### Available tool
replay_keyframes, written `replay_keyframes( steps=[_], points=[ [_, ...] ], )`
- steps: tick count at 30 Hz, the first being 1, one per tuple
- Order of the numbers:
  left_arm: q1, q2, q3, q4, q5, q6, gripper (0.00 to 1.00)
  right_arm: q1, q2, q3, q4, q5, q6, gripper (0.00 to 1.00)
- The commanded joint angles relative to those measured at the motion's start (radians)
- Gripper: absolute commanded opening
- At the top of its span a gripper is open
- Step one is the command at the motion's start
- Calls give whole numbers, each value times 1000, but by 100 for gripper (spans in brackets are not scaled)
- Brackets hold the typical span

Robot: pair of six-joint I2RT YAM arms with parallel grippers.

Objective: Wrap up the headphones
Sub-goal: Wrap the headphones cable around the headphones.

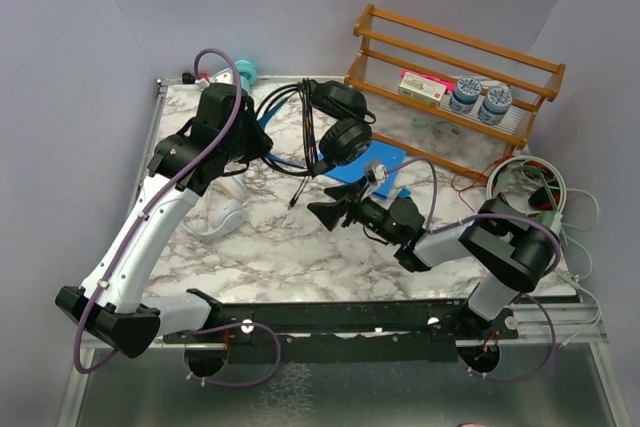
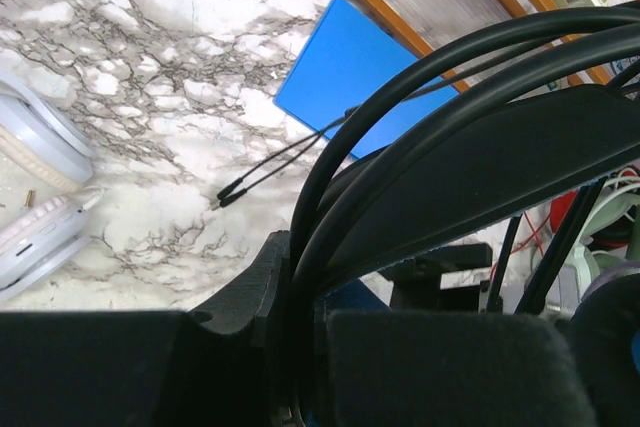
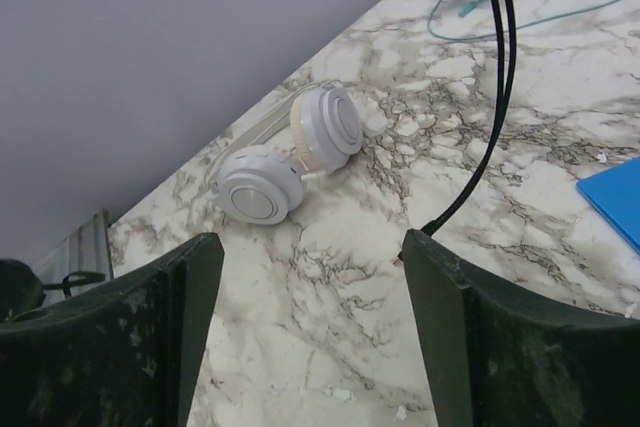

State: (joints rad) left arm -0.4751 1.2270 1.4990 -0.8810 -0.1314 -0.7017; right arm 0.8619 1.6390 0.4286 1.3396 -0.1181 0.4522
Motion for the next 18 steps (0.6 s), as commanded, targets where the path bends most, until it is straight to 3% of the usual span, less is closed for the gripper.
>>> replay_keyframes(
  steps=[1, 7, 18],
  points=[
    [1, -30, 68, 27, 62, -23, 0, -6, 63, 70, -22, 145, 8, 83],
    [1, -23, 82, 26, 61, -21, 0, -17, 173, 152, -75, 208, 31, 88],
    [1, -14, 91, 27, 81, -22, 0, -42, 369, 271, -57, 221, 132, 71]
  ],
)
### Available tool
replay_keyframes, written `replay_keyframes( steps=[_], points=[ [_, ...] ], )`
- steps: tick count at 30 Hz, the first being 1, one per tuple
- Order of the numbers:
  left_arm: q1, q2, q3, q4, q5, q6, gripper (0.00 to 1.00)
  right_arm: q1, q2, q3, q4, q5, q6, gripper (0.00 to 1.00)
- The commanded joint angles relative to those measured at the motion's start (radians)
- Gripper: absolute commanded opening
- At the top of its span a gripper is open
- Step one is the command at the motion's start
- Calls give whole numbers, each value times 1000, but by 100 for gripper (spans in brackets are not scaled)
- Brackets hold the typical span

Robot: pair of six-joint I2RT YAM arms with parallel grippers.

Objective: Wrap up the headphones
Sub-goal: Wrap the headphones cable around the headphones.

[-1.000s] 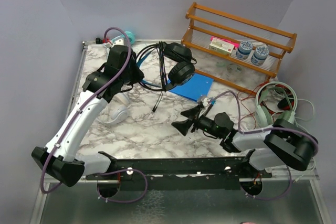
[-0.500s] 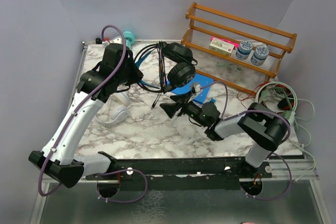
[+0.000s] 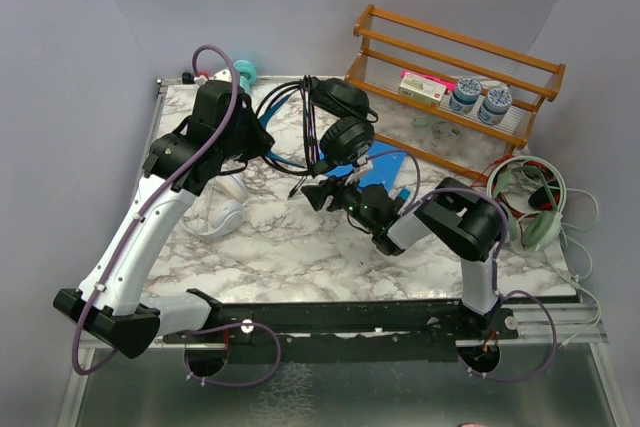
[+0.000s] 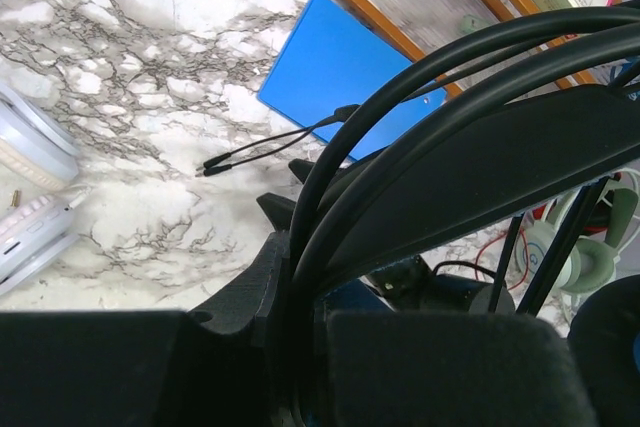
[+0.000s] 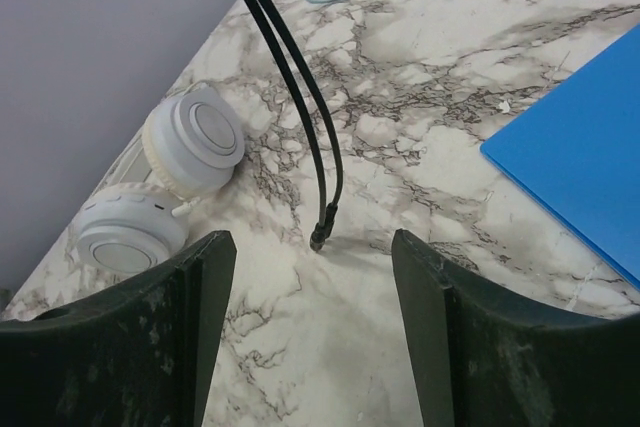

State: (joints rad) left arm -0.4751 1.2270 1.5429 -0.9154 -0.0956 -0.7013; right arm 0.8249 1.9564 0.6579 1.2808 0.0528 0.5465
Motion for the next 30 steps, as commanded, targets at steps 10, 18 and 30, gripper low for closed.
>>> replay_keyframes(
  steps=[10, 18, 30],
  points=[
    [1, -23, 28, 60, 34, -27, 0, -26, 163, 152, 13, -34, 18, 52],
    [2, -29, 24, 60, 32, -26, 0, -28, 198, 187, 0, 4, 43, 42],
    [1, -29, 31, 61, 34, -33, 0, -28, 260, 247, 17, 36, 42, 39]
  ],
)
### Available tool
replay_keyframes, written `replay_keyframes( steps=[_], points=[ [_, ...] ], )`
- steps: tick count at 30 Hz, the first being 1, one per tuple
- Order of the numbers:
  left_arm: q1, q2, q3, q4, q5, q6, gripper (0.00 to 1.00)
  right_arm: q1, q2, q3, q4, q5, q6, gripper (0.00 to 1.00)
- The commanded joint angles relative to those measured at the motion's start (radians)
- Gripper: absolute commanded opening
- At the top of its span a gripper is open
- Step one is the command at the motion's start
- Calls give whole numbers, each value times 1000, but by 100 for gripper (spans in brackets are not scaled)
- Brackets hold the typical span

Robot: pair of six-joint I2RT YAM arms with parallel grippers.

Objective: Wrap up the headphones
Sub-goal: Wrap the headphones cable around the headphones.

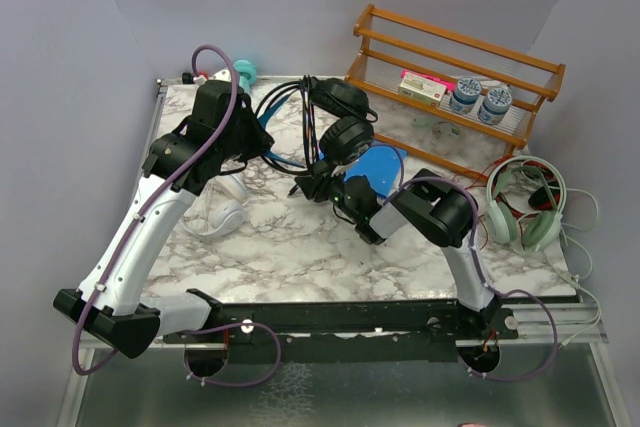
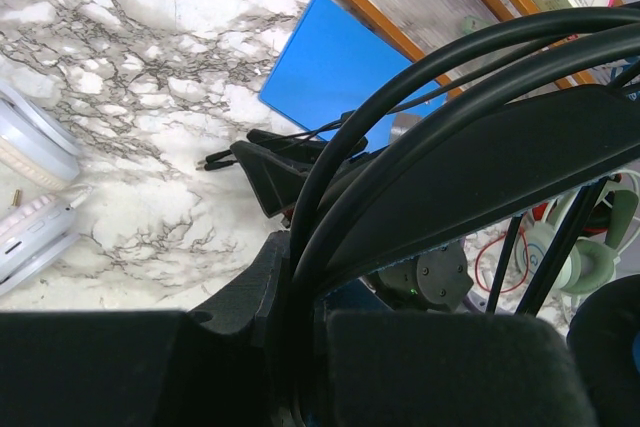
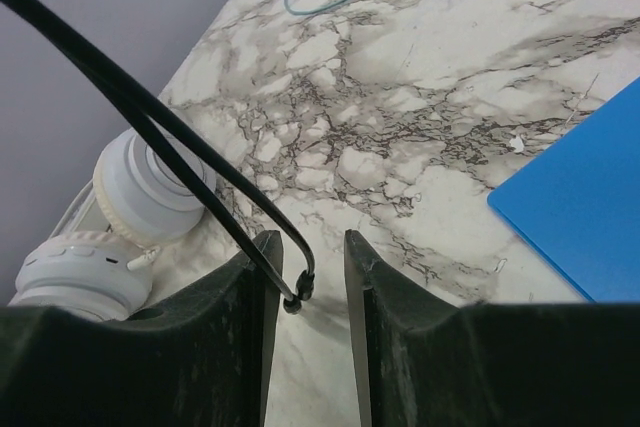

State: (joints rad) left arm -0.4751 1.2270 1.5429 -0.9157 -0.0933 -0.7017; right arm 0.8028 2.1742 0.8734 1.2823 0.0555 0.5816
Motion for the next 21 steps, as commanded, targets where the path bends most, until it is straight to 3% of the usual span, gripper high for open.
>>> replay_keyframes(
  steps=[1, 4, 6, 9, 14, 21],
  points=[
    [1, -29, 31, 61, 32, -34, 0, -6, 47, 37, 15, 36, 9, 38],
    [1, -25, 31, 61, 32, -35, 0, -6, 54, 49, 12, 45, 6, 30],
    [1, -24, 31, 61, 31, -34, 0, -6, 53, 50, 14, 44, 0, 15],
    [1, -23, 27, 61, 15, -32, 0, -6, 27, 38, 14, 9, -15, 1],
    [4, 0, 17, 63, -52, -33, 0, 5, -65, -66, 14, -87, 6, 0],
    [87, 118, 24, 126, -11, -29, 0, 183, -295, -261, -103, -95, 9, 0]
  ],
)
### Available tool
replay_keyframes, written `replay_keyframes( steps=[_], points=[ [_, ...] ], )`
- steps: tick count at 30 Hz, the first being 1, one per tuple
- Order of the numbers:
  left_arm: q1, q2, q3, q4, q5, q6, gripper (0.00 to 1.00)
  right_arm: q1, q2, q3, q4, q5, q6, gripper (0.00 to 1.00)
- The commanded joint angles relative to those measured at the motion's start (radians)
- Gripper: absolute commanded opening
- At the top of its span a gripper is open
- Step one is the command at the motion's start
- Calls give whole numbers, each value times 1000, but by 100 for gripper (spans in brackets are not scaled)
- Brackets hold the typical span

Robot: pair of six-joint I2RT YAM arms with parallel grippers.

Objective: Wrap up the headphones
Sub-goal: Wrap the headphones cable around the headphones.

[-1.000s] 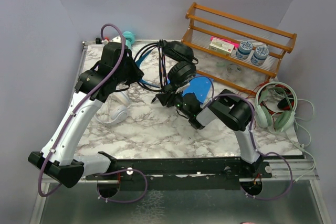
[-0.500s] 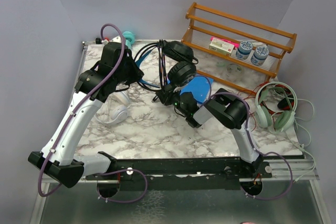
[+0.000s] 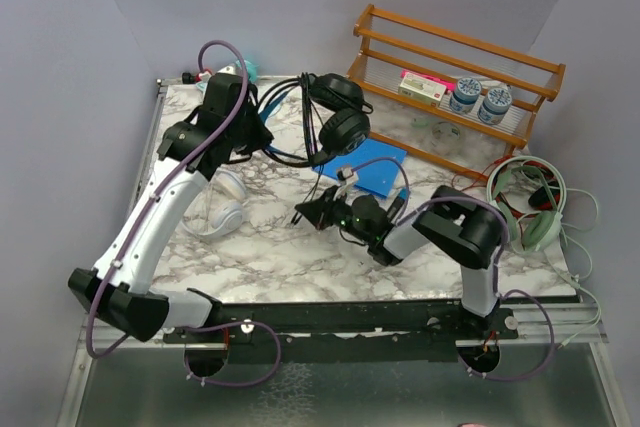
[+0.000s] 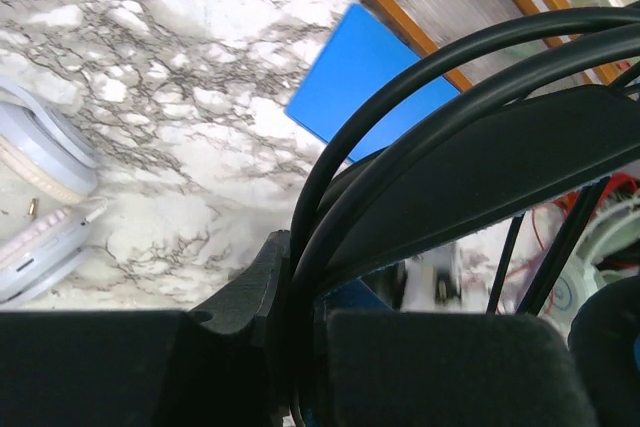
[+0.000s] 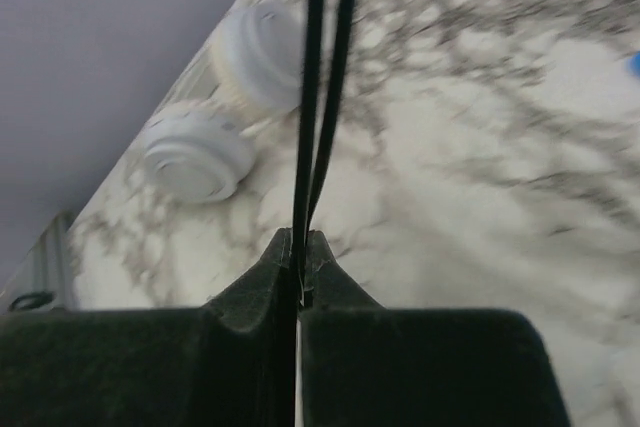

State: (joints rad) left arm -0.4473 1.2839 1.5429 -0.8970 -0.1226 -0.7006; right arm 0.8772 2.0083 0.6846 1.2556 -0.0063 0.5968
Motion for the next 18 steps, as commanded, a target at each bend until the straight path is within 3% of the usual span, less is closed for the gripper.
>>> replay_keyframes(
  steps=[1, 13, 18],
  points=[
    [77, 77, 21, 121, 22, -38, 0, 137, -164, -89, -108, -30, -7, 0],
    [244, 223, 50, 206, -19, -89, 0, 418, -503, -68, -587, -17, -25, 1],
    [256, 237, 38, 220, -141, -63, 0, 454, -599, -9, -749, -1, -52, 1]
  ],
)
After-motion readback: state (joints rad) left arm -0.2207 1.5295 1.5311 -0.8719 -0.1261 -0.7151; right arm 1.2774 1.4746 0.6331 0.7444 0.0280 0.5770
